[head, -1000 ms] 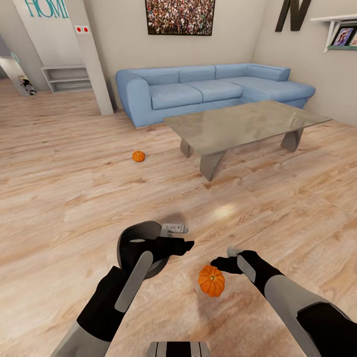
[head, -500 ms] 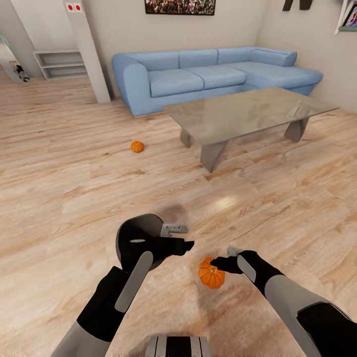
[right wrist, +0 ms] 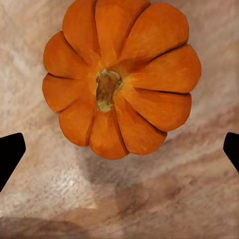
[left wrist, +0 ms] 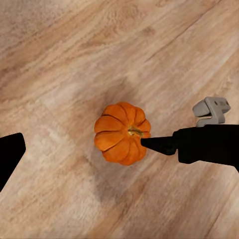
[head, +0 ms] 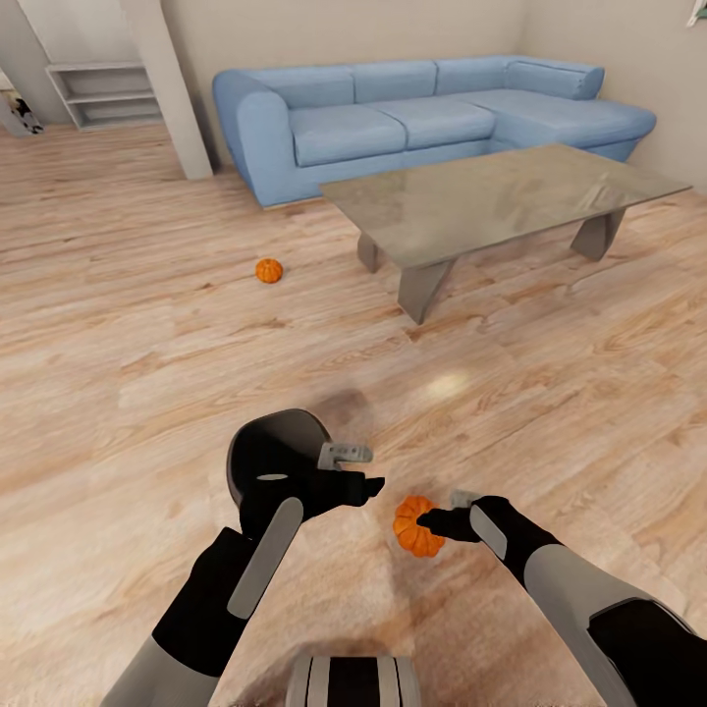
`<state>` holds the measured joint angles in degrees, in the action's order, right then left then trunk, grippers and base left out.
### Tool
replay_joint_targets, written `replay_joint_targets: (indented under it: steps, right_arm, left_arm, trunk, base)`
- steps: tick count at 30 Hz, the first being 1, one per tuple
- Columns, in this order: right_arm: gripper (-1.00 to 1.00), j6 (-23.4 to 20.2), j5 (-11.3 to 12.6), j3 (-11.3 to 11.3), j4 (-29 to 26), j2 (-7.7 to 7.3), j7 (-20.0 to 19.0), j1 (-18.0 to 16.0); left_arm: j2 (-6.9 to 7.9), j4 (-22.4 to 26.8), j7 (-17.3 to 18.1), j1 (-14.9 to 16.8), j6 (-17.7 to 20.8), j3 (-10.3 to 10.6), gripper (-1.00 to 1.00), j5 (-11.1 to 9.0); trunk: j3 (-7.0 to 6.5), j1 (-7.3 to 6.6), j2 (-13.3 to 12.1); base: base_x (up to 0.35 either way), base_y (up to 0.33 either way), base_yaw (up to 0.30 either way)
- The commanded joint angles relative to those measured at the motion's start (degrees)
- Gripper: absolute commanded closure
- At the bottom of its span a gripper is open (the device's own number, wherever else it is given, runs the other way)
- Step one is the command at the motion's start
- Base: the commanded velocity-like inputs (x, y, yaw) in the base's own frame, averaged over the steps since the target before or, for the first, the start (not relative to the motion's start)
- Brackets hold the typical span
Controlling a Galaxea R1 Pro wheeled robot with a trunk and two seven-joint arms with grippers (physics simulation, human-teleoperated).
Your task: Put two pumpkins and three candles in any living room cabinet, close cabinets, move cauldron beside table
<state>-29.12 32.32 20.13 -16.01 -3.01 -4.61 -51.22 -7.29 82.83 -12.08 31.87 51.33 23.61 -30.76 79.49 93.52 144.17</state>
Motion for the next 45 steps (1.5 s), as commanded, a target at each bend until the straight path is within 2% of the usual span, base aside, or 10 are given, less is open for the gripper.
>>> replay_joint_targets:
  steps: [1,6,45]
  right_arm:
    - [-1.0,-0.2,-0.2,0.2,-0.1,-0.05,-0.2,0.0]
    - [-1.0,-0.2,-0.2,0.2,-0.1,-0.04,-0.2,0.0]
    - [-1.0,-0.2,-0.2,0.2,-0.1,0.02,-0.1,0.0]
  left_arm:
    - [-0.01,0.0,-0.6,0.0,0.2,0.0,-1.0,-0.6]
    - [-0.01,0.0,-0.6,0.0,0.2,0.0,-1.0,-0.6]
    - [-0.01,0.0,-0.8,0.0,0.2,-0.1,-1.0,-0.6]
  trunk:
    - [0.27,0.01,0.0]
    - [1.38,0.14,0.1]
    - [1.38,0.14,0.1]
  base:
    - [0.0,0.0,0.0]
    - [0.0,0.0,0.0]
    - [0.053,-0.012,0.0]
